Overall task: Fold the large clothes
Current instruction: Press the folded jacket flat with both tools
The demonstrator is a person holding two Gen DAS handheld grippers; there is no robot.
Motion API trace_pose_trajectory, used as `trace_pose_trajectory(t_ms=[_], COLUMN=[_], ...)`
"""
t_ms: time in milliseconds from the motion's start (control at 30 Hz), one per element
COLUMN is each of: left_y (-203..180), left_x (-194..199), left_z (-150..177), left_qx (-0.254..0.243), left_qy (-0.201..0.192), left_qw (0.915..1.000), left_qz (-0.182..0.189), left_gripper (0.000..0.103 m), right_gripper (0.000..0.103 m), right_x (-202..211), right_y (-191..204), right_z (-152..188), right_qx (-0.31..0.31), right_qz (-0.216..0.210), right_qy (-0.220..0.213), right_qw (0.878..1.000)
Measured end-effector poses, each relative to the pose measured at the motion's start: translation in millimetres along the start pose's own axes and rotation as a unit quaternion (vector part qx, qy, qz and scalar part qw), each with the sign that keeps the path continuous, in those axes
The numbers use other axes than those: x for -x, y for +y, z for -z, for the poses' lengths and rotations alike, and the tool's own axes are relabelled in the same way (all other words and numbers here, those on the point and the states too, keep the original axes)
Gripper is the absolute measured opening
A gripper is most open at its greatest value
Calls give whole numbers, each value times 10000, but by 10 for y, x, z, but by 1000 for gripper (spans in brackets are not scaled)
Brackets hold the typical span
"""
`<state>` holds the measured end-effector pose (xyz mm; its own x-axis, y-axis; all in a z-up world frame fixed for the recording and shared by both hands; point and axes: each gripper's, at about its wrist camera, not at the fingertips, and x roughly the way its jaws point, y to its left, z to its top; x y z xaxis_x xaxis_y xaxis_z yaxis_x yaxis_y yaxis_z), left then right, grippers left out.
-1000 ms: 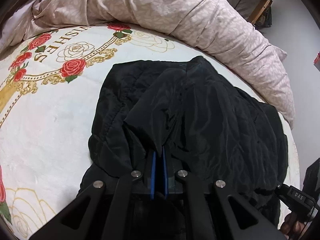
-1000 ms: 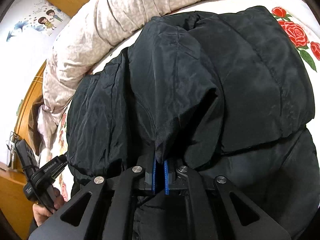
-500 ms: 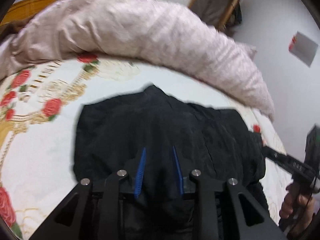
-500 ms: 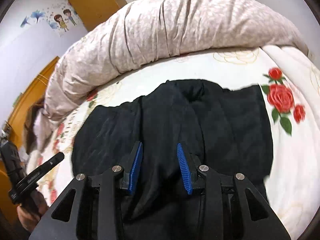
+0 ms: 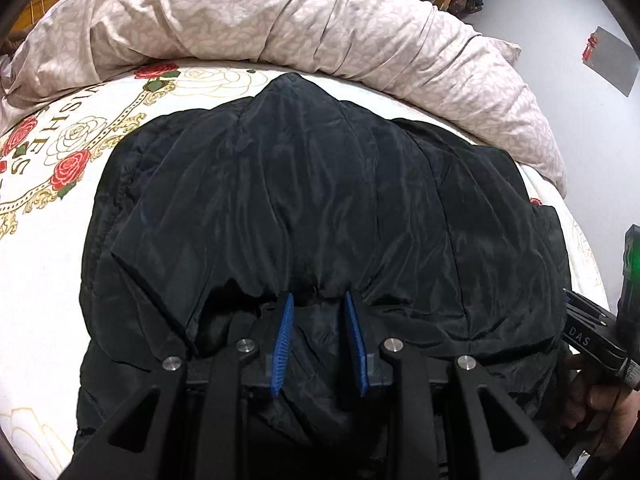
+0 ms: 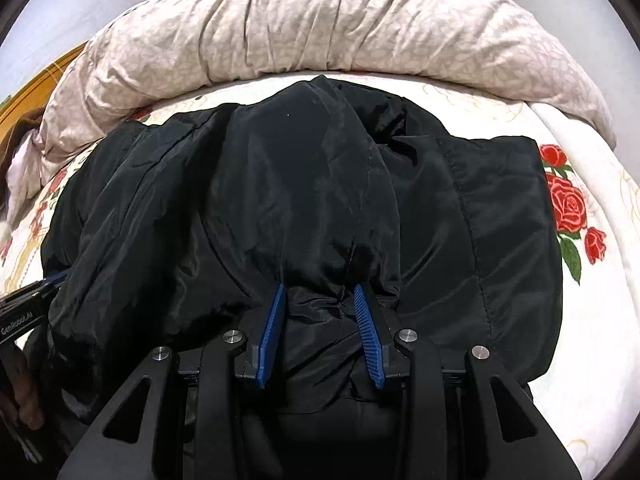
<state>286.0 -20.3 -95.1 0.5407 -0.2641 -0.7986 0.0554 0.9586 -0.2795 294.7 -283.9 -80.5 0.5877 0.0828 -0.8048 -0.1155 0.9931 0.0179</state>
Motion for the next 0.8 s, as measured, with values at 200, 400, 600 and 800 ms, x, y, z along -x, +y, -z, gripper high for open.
trace_pose_trajectory(t_ms=[200, 400, 600, 800], left_y=[-109, -148, -88, -84], left_x=[383, 337, 77, 145], left_z=[-70, 28, 233, 173], left_qx=[-170, -322, -399, -315], left_qy=[-301, -187, -10, 140], left_qw=[9994, 9993, 9992, 9994], left_qz=[87, 24, -37, 18], left_gripper=[27, 28, 31, 30], right_gripper=[37, 37, 37, 37], right_x=[507, 457, 12, 113], right_y=[128, 438, 494, 478], right_z=[-160, -186, 121, 59], right_qx=[13, 285, 526, 431], right_qz=[5, -538, -443, -440], right_qy=[-517, -404, 26, 146], right_qw=[9987, 9973, 9976, 9980])
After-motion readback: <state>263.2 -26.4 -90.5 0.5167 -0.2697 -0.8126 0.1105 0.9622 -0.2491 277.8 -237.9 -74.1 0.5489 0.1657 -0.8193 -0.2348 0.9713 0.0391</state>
